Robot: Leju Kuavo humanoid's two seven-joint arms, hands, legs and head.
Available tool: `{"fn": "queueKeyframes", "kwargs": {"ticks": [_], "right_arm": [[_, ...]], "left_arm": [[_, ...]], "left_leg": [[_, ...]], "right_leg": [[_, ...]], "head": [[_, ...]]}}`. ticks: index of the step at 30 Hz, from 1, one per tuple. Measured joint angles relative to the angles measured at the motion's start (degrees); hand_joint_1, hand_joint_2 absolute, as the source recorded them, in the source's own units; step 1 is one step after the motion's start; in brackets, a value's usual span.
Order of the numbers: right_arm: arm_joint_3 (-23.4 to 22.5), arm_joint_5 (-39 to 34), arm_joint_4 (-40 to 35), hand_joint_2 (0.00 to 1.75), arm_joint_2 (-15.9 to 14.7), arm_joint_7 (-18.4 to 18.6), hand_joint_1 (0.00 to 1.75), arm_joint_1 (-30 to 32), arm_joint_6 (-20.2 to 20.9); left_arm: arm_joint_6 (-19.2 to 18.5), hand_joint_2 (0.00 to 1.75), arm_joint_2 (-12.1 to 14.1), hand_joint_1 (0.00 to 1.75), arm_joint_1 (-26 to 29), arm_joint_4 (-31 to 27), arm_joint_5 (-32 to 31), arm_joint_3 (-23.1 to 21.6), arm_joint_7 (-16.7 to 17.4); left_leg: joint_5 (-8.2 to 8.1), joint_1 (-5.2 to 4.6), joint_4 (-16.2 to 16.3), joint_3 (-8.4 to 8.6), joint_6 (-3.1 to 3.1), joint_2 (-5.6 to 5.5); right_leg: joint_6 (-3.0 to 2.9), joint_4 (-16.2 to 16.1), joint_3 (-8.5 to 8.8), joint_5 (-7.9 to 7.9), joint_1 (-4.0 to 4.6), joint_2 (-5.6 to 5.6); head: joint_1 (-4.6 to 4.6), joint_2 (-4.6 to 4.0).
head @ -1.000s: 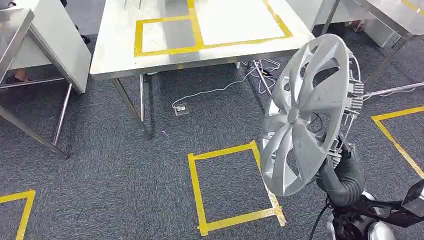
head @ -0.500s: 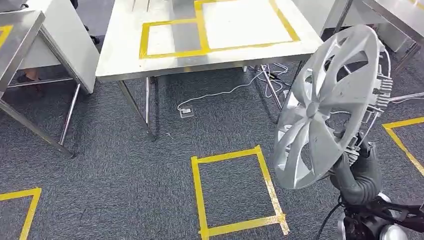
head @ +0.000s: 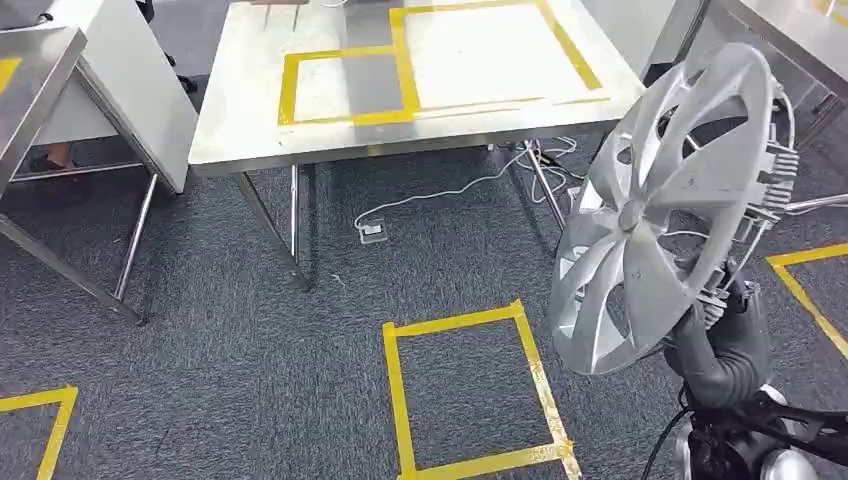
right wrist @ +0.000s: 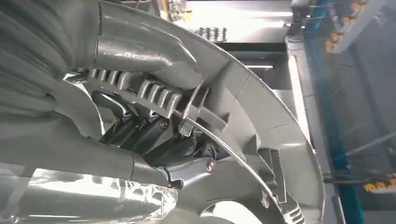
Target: Take the parts from the cabinet and place them on the table.
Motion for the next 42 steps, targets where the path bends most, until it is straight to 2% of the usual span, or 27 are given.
{"fn": "queueKeyframes", "kwargs": {"ticks": [1, 3, 5, 7, 9, 10, 11, 12, 15, 17, 19, 21, 22, 23, 25, 26, 28, 29, 31, 32, 34, 36, 38, 39, 40, 41, 42], "right_arm": [[-0.15, -0.07, -0.04, 1.75, 0.02, -0.07, 1.75, -0.22, -0.02], [-0.2, -0.02, -0.04, 1.75, -0.02, -0.07, 1.75, -0.59, -0.02], [-0.2, -0.02, -0.02, 1.75, -0.02, -0.05, 1.75, -0.55, -0.02], [-0.17, 0.0, -0.02, 1.75, 0.0, -0.04, 1.75, -0.54, -0.02], [-0.17, 0.04, -0.02, 1.75, 0.0, -0.04, 1.75, -0.54, -0.02], [-0.24, 0.02, 0.09, 1.75, -0.02, -0.04, 1.75, -0.57, -0.02], [-0.26, 0.07, 0.09, 1.75, 0.02, 0.0, 1.75, -0.59, -0.15], [-0.35, 0.04, -0.02, 1.75, 0.0, 0.0, 1.75, -0.45, -0.17], [-0.39, 0.13, -0.04, 1.75, 0.02, 0.0, 1.75, -0.53, 0.0], [-0.57, 0.13, -0.07, 1.75, 0.07, 0.0, 1.75, -0.66, 0.0], [-0.61, 0.13, -0.07, 1.75, 0.07, 0.0, 1.75, -0.6, 0.0], [-0.59, 0.13, -0.02, 1.75, 0.09, 0.0, 1.75, -0.61, 0.09], [-0.59, 0.13, 0.0, 1.75, 0.09, 0.0, 1.75, -0.61, 0.09], [-0.59, 0.13, 0.0, 1.75, 0.09, 0.02, 1.75, -0.61, 0.09], [-0.59, 0.13, 0.09, 1.75, 0.13, 0.0, 1.75, -0.66, 0.09], [-0.55, 0.18, 0.22, 1.75, 0.18, 0.04, 1.75, -0.83, 0.13], [-0.42, 0.09, 0.2, 1.75, 0.33, 0.11, 1.75, -0.79, 0.15], [-0.42, 0.11, 0.15, 1.75, 0.33, 0.11, 1.75, -0.92, 0.15], [-0.48, 0.22, 0.17, 1.75, 0.26, 0.13, 1.75, -1.06, 0.13], [-0.5, 0.13, 0.17, 1.75, 0.28, 0.09, 1.75, -1.19, 0.13], [-0.5, 0.26, 0.2, 1.75, 0.24, 0.17, 1.75, -1.19, 0.09], [-0.5, 0.28, 0.2, 1.75, 0.22, 0.33, 1.75, -1.16, 0.0], [-0.48, 0.26, 0.2, 1.75, 0.22, 0.37, 1.75, -1.15, -0.11], [-0.5, 0.26, 0.2, 1.75, 0.2, 0.42, 1.75, -1.14, -0.26], [-0.5, 0.26, 0.2, 1.75, 0.18, 0.44, 1.75, -1.13, -0.35], [-0.5, 0.22, 0.24, 1.75, 0.18, 0.44, 1.75, -1.03, -0.35], [-0.5, 0.2, 0.33, 1.75, 0.18, 0.44, 1.75, -1.0, -0.35]], "left_arm": [[-0.02, 1.75, -0.09, 0.0, -0.13, 0.11, 0.02, 0.02, -0.02], [-0.07, 1.75, -0.22, 0.0, -0.21, 0.24, 0.0, 0.0, -0.02], [-0.11, 1.75, -0.28, 0.0, -0.08, 0.55, 0.0, 0.02, -0.02], [-0.11, 1.75, -0.31, 0.0, -0.07, 0.81, -0.09, 0.02, -0.02], [-0.09, 1.75, -0.28, 0.0, -0.07, 0.9, -0.09, 0.04, -0.04], [-0.09, 1.75, -0.22, 0.0, -0.09, 0.92, -0.09, 0.07, -0.04], [-0.02, 1.75, -0.22, 0.0, -0.07, 0.94, -0.15, 0.07, -0.07], [0.02, 1.75, -0.22, 0.0, -0.1, 0.94, -0.18, 0.09, -0.09], [0.26, 1.75, -0.17, 0.0, -0.35, 1.03, -0.15, 0.11, -0.22], [0.55, 1.75, -0.2, 0.0, -0.48, 1.27, -0.04, 0.11, -0.28], [0.59, 1.75, -0.2, 0.0, -0.42, 1.53, -0.04, 0.26, -0.28], [0.66, 1.75, -0.17, 0.0, -0.35, 1.71, -0.04, 0.37, -0.28], [0.7, 1.75, -0.17, 0.0, -0.35, 1.81, -0.04, 0.46, -0.28], [0.7, 1.75, -0.17, 0.0, -0.34, 1.88, -0.04, 0.57, -0.28], [0.74, 1.75, 0.09, 0.0, -0.06, 1.97, -0.04, 0.9, -0.28], [0.79, 1.75, 0.31, 0.0, 0.08, 1.99, -0.04, 0.94, -0.28], [0.85, 1.75, 0.24, 0.0, 0.14, 1.97, -0.02, 1.09, -0.28], [0.87, 1.75, 0.26, 0.0, -0.08, 1.99, -0.02, 1.11, -0.28], [0.87, 1.75, 0.22, 0.0, -0.42, 2.01, 0.0, 1.11, -0.35], [0.87, 1.75, 0.17, 0.0, -0.48, 2.05, 0.02, 1.11, -0.35], [0.87, 1.75, 0.04, 0.0, -0.55, 2.12, 0.0, 1.11, -0.35], [0.9, 1.75, -0.11, 0.0, -0.49, 2.27, 0.0, 1.14, -0.35], [1.01, 1.75, -0.22, 0.0, -0.5, 2.38, 0.0, 1.18, -0.35], [1.07, 1.75, -0.26, 0.0, -0.5, 2.4, 0.0, 1.18, -0.35], [1.05, 1.75, -0.28, 0.0, -0.49, 2.4, 0.0, 1.2, -0.35], [1.05, 1.75, -0.26, 0.0, -0.32, 2.43, 0.0, 1.31, -0.35], [1.07, 1.75, -0.26, 0.0, -0.4, 2.43, 0.02, 1.38, -0.35]], "left_leg": [[0.01, 0.06, -0.08, 0.54, 0.07, -0.1], [-0.45, 0.13, -0.07, 0.88, -0.09, -0.22], [-1.13, 0.21, -0.03, 1.47, -0.51, -0.36], [-2.17, 0.6, 0.04, 2.81, -1.29, -0.68], [-3.73, 1.05, 0.68, 4.15, -2.3, -0.92], [-4.73, 0.87, 1.71, 4.62, -2.91, -0.93], [-5.3, 0.81, 1.59, 3.93, -3.3, -0.95], [-5.79, 0.87, 1.41, 3.73, -3.79, -0.71], [-5.94, 1.45, 2.96, 4.01, -4.42, -0.51], [-5.49, 1.56, 11.79, -1.58, -5.0, -0.28], [-9.46, 1.55, 19.19, -7.47, -5.33, -0.26], [-12.34, 1.49, 19.7, -10.42, -5.01, -0.27], [-11.6, 1.36, 17.17, -10.61, -4.47, -0.28], [-8.81, 1.04, 13.51, -10.26, -3.44, -0.29], [3.2, -0.63, 5.47, -9.67, -0.25, -0.42], [5.29, -1.86, 3.67, -9.91, -0.03, -1.43], [4.53, -1.83, 2.52, -8.25, 0.32, -2.06], [4.16, -1.88, 2.32, -7.25, 0.48, -1.91], [3.63, -1.44, 1.12, -4.08, 0.97, -1.98], [3.11, -1.44, 1.15, -3.6, 1.43, -1.94], [2.01, -1.33, 1.16, -2.65, 1.4, -1.92], [0.99, -1.21, 1.19, -1.43, 1.04, -2.07], [-0.11, -0.97, 1.21, -0.08, 0.66, -2.36], [-0.84, -0.85, 1.24, 0.76, 0.39, -2.55], [-1.59, -0.72, 1.33, 1.59, 0.05, -2.66], [-2.33, -0.84, 1.41, 1.11, -0.41, -2.72], [-2.95, -0.92, 2.2, 2.07, -0.64, -2.72]], "right_leg": [[-0.1, 1.9, -0.9, -0.99, 0.08, 0.16], [-0.49, 10.32, -6.19, -4.25, 0.02, 0.21], [-0.07, 15.73, -10.55, -5.65, -0.16, 0.18], [1.28, 10.65, -9.48, -2.81, -0.58, 0.16], [3.8, 0.53, -6.06, 3.04, -1.32, 0.11], [3.55, -1.05, -6.14, 4.17, -1.28, -0.56], [1.24, -0.81, -5.69, 2.75, -0.88, -0.57], [0.4, -0.75, -5.5, 3.24, -0.58, -0.26], [-0.79, -0.94, -4.33, 2.59, -0.92, 0.13], [-1.54, -1.07, -3.43, 1.75, -0.78, 0.13], [-1.69, -1.11, -2.26, 0.58, -0.53, 0.29], [-1.72, -1.12, -0.39, -0.87, -0.18, 0.62], [-1.76, -1.16, 0.91, -1.77, 0.13, 0.68], [-1.8, -1.22, 2.18, -2.68, 0.6, 0.67], [-2.0, -1.61, 3.35, -4.07, 0.4, 0.75], [-1.58, -1.82, 4.17, -4.79, 1.2, 1.32], [-1.27, -2.21, 6.64, -5.07, 1.54, 1.51], [-0.63, -2.53, 7.12, -4.46, 1.43, 1.56], [-0.59, 2.82, 4.93, -4.0, 1.37, 1.0], [-0.62, 7.16, 2.09, -4.22, 1.27, 0.98], [-1.06, 14.04, -4.21, -7.67, 1.03, 0.94], [-1.25, 15.14, -7.22, -11.13, 0.76, 0.86], [-0.59, 12.18, -7.96, -11.52, 0.38, 0.8], [0.2, 9.02, -7.8, -10.0, 0.16, 0.77], [1.7, 4.7, -7.39, -6.05, -0.07, 0.65], [3.47, 0.36, -7.31, 0.03, -0.34, 0.37], [3.76, -1.02, -7.61, 2.67, -0.34, 0.1]], "head": [[0.13, 0.0], [0.35, 0.0], [0.39, 0.0], [0.37, 0.0], [0.48, 0.0], [0.81, 0.0], [0.79, 0.0], [0.52, 0.0], [0.46, 0.0], [0.31, 0.0], [0.26, 0.0], [0.22, 0.0], [0.24, 0.0], [0.26, 0.0], [0.35, 0.0], [0.48, 0.0], [0.3, 0.0], [0.28, 0.0], [0.39, -0.02], [0.39, 0.0], [0.35, 0.0], [0.37, 0.0], [0.33, 0.0], [0.39, 0.0], [0.37, 0.0], [0.54, 0.0], [0.72, 0.0]]}}
